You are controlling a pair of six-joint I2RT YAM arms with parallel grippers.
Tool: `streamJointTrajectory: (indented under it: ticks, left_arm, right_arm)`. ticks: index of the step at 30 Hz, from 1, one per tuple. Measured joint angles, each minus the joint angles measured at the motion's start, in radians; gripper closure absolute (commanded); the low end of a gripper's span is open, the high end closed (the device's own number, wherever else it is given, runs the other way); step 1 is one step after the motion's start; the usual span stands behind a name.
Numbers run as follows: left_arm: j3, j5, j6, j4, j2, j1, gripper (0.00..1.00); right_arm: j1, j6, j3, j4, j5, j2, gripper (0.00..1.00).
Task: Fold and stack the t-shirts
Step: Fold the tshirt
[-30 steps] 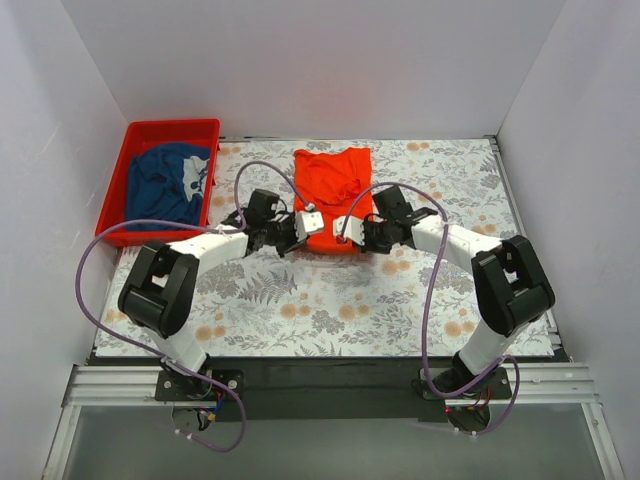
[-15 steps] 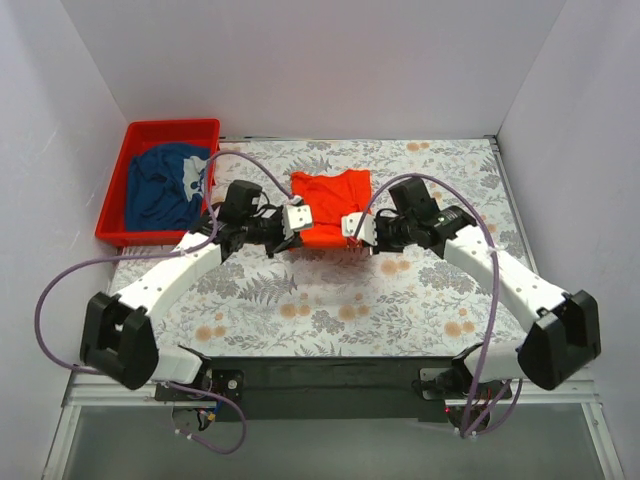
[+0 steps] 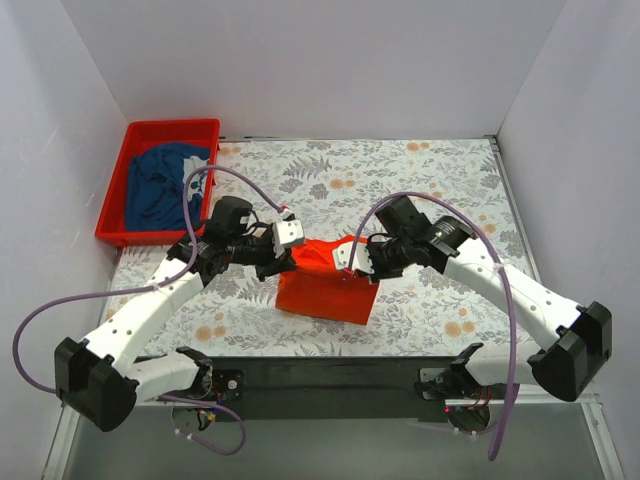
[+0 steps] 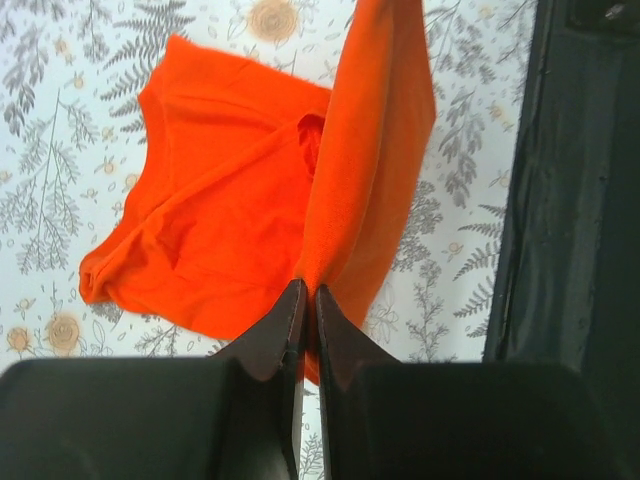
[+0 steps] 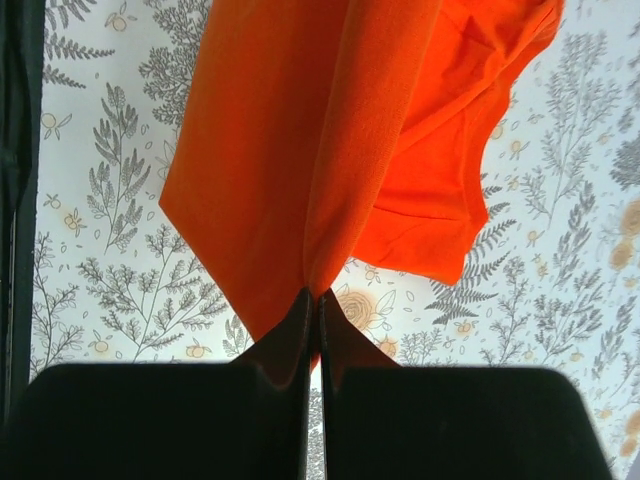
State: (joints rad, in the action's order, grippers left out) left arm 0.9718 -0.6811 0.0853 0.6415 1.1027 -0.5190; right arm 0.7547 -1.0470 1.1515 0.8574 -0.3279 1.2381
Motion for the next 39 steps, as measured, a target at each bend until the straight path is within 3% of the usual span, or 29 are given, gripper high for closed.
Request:
streamJointTrajectory:
  ticks: [8, 17, 23, 29, 35, 39]
  left_arm:
    - [0.027, 0.056, -0.040, -0.069, 0.201, 0.071, 1.00]
    - [0.055, 0.031, -0.079, -0.207, 0.452, 0.166, 1.00]
    - [0.080, 0.023, -0.081, -0.265, 0.619, 0.194, 0.91]
    - [0.084, -0.001, -0.047, -0.262, 0.653, 0.194, 0.92]
    - [-0.076, -0.031, -0.015, -0.240, 0.468, 0.143, 0.91]
    - [-0.137, -0.034, 0.015, -0.211, 0.341, 0.098, 0.82]
  right_arm:
    - [-0.056, -0.055, 0.109, 0.013, 0.006, 0.182, 0.99]
    - [-0.192, -0.081, 0.283, -0.031, -0.083, 0.528, 0.99]
    - [-0.229, -0.034, 0.306, -0.092, -0.129, 0.719, 0.99]
    - [-0.243, 0.003, 0.223, -0.205, -0.143, 0.722, 0.99]
    - [-0.226, 0.032, 0.053, -0.273, -0.173, 0.581, 0.99]
    - [-0.208, 0.077, -0.019, -0.260, -0.192, 0.476, 0.65]
